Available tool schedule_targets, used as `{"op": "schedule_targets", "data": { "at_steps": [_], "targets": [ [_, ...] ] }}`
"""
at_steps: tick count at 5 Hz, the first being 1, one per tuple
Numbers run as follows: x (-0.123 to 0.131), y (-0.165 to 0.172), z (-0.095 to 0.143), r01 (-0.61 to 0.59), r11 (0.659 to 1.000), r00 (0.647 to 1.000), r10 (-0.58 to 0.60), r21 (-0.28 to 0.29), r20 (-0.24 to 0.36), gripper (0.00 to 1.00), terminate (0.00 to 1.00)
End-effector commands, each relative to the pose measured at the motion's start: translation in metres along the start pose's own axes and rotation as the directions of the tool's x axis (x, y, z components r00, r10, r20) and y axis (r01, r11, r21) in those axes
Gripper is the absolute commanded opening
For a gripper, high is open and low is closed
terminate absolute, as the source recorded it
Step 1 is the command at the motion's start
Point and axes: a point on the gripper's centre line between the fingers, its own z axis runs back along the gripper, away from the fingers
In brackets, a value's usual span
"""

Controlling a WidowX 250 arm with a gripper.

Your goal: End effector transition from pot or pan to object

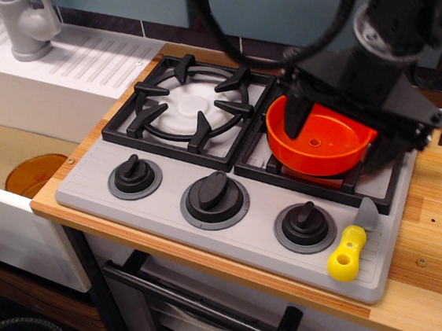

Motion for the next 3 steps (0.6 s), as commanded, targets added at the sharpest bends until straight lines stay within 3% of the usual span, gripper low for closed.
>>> {"op": "schedule_targets", "data": {
  "at_steps": [1,3],
  "targets": [
    [-0.01,-0.018,-0.007,-0.024,1.0,0.995,0.026,-0.02,0.097,1.0,0.0],
    [-0.022,-0.031,-0.029,-0.04,0.999,0.991,0.044,-0.034,0.125,1.0,0.0]
  ]
}}
